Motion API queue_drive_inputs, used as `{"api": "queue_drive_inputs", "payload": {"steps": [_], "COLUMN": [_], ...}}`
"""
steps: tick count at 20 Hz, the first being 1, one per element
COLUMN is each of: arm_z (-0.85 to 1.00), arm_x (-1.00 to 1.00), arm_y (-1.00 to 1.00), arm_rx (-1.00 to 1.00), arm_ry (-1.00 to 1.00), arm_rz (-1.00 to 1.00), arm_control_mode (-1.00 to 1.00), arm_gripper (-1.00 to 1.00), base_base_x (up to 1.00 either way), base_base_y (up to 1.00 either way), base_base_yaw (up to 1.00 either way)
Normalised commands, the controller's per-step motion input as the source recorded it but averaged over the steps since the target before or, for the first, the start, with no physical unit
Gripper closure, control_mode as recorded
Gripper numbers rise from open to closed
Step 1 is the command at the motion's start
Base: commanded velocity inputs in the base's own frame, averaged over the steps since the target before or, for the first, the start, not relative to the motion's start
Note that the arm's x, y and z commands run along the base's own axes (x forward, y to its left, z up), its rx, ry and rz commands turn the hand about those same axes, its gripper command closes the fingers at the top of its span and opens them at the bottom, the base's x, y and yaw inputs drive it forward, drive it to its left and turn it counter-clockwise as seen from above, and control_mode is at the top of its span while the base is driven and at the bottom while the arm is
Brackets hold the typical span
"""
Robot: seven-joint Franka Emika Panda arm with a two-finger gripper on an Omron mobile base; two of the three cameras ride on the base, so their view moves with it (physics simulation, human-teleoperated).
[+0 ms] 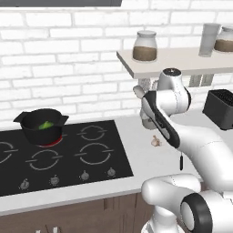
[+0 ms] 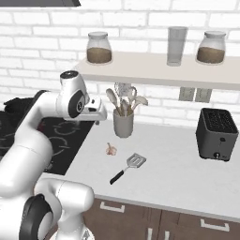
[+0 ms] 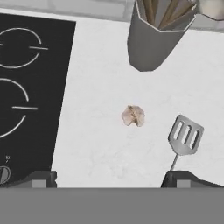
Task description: Put the broccoli and garlic in the pot. Retrieve the spatula and lightly stir the vegetables in the pot.
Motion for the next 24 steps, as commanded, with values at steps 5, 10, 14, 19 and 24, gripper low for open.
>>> {"api": "queue_drive_inputs", "payload": {"steps": [5,10,14,19,24], "arm_z": [-1.00,-0.83,-0.26,-0.23,-0.50], "arm_x": [0.32,0.57,0.60,0.48,0.23], "arm_y": [0.00,-0.05,-0.48,-0.41,0.00], "arm_rx": [0.01,0.02,0.02,0.07,0.03], "arm_ry": [0.20,0.12,0.18,0.15,0.07], "arm_rz": [-0.02,-0.07,-0.04,-0.01,0.00], "arm_control_mode": [-1.00,-1.00,-1.00,-1.00,-1.00], "arm_gripper": [-1.00,-1.00,-1.00,-1.00,-1.00], "base_base_x": [0.00,0.00,0.00,0.00,0.00], "base_base_y": [0.00,0.00,0.00,0.00,0.00], "base_base_yaw": [0.00,0.00,0.00,0.00,0.00]}}
